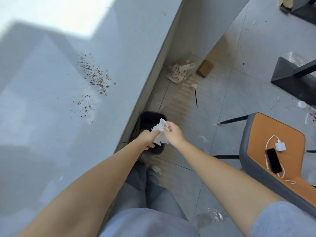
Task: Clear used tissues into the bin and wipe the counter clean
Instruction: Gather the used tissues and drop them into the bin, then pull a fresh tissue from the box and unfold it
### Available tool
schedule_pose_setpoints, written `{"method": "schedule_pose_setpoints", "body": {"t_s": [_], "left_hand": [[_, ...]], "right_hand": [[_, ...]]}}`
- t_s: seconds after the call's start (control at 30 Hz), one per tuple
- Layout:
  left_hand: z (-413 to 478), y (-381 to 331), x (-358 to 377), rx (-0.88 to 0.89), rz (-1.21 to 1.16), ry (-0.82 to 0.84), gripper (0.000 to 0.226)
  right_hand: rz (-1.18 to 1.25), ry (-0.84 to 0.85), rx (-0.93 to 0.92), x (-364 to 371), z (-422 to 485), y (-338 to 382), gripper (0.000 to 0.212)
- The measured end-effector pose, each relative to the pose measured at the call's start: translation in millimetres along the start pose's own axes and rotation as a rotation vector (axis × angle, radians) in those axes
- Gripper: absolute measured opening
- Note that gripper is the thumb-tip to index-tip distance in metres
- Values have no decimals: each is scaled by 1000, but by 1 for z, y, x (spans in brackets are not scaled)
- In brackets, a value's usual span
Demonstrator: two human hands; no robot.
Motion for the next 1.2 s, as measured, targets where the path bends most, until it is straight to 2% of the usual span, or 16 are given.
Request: {"method": "schedule_pose_setpoints", "body": {"t_s": [0.1,0.27,0.4,0.67,0.83,1.03,1.2], "left_hand": [[3,-1,4,-16,33,34,58],[9,-5,-1,54,-36,-22,79],[5,-18,-3,133,-89,-41,75],[-4,-42,-18,247,-23,-121,69],[-22,-68,-28,376,65,-197,66],[-53,-109,-43,576,199,-314,65],[-70,-127,-61,597,343,-430,68]], "right_hand": [[-24,83,94,7,5,-13,48],[22,58,93,3,5,-17,47],[71,29,67,-3,7,-14,46],[98,-35,-11,-16,5,12,46],[83,-79,-124,-26,-3,44,47],[-170,-236,-302,-52,-17,90,49],[-222,-279,-410,-62,-26,135,50]]}}
Point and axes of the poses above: each hand's wrist, its own z-axis towards the middle knuckle, its own x-axis out of the palm, y = z × x, the point moved 8 cm from there along z, towards the middle knuckle, and after that the axes turned 11 degrees about z, right-handed, at the moved point
